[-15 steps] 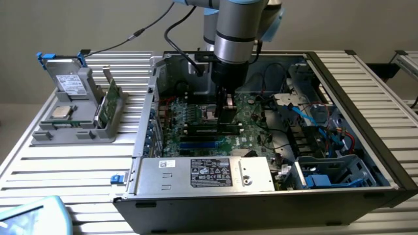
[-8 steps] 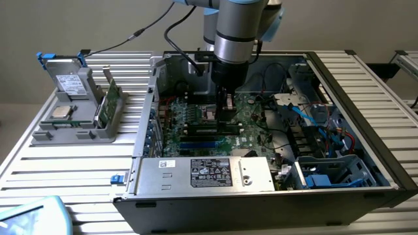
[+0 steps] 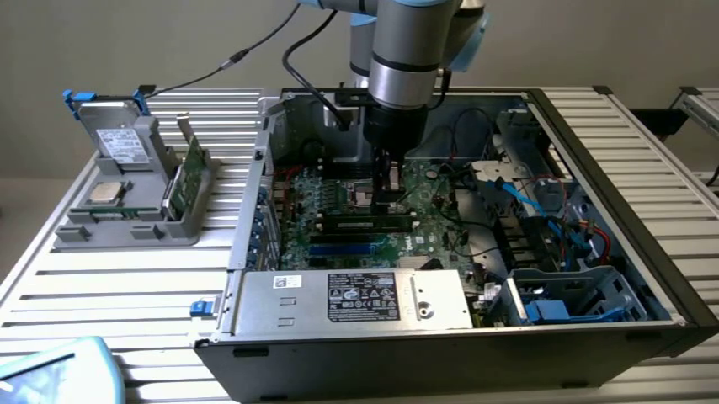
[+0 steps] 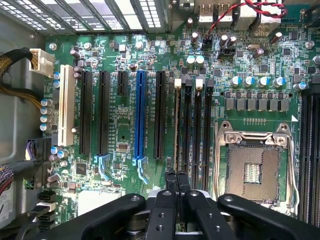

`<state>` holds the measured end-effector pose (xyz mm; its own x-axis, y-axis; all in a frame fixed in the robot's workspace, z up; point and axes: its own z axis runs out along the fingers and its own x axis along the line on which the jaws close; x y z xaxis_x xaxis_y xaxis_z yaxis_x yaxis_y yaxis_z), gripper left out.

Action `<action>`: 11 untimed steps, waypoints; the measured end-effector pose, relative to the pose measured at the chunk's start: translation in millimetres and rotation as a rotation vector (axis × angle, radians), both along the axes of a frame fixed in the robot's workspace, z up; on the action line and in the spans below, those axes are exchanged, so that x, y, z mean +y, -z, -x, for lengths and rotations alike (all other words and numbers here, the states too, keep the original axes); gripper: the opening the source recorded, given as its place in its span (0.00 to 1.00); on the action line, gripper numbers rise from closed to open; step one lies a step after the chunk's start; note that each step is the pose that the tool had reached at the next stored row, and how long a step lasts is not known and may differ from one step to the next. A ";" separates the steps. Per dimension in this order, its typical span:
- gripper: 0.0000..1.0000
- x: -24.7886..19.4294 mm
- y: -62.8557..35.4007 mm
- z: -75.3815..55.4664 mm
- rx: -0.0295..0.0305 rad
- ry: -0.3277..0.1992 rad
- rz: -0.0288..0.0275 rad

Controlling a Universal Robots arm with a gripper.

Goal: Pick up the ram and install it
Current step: 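Press down the ram until it locks into place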

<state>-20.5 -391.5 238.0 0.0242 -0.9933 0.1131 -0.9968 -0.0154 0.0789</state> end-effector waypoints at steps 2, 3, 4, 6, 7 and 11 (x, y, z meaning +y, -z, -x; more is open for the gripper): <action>0.11 0.0 -0.1 -4.3 0.0009 0.000 0.0002; 0.11 -0.1 -0.1 -8.6 0.0016 0.000 0.0002; 0.11 -0.1 -0.1 -13.3 0.0023 0.000 0.0002; 0.11 0.0 0.0 -21.1 0.0040 -0.001 0.0000; 0.11 0.0 0.0 -21.8 0.0039 -0.001 0.0000; 0.11 -0.1 3.0 -21.8 0.0038 -0.001 0.0000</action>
